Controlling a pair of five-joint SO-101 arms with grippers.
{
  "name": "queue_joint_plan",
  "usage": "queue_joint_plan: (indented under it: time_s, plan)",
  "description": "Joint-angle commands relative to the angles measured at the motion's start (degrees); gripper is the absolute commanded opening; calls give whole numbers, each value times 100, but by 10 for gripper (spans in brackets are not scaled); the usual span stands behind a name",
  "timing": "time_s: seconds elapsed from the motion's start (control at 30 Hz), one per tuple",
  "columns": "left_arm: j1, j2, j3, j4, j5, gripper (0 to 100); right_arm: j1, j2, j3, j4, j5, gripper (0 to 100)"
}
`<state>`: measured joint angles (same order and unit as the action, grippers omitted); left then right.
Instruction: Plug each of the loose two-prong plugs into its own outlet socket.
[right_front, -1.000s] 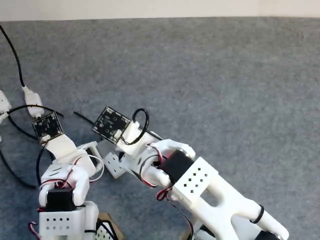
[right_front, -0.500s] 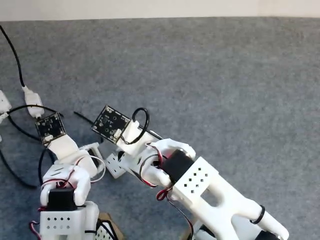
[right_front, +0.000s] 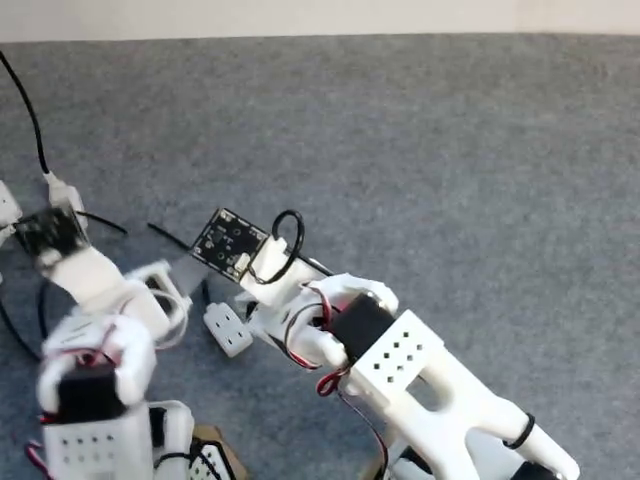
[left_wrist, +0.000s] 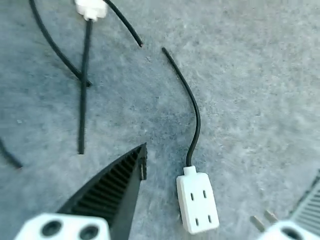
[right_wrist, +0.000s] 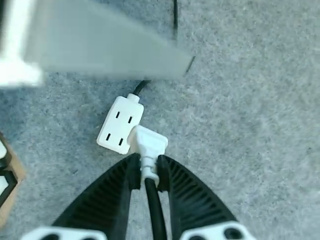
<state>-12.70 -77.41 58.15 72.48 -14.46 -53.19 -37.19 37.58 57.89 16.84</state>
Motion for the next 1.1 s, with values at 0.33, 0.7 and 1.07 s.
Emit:
queue_joint_plan:
  time_s: [0.33,0.7,1.07]
  plan:
    - [-1938,7934,-7899,2690,-26,476,22,1218,-1297,453,211,5]
    - [-3837,11134,-11108,2831,-703,478,-171,2932,-2747,1270,-308,5]
    - [-4321,13130,-13024,2593,-712,478,-462,3213,-2756,1508,-343,5]
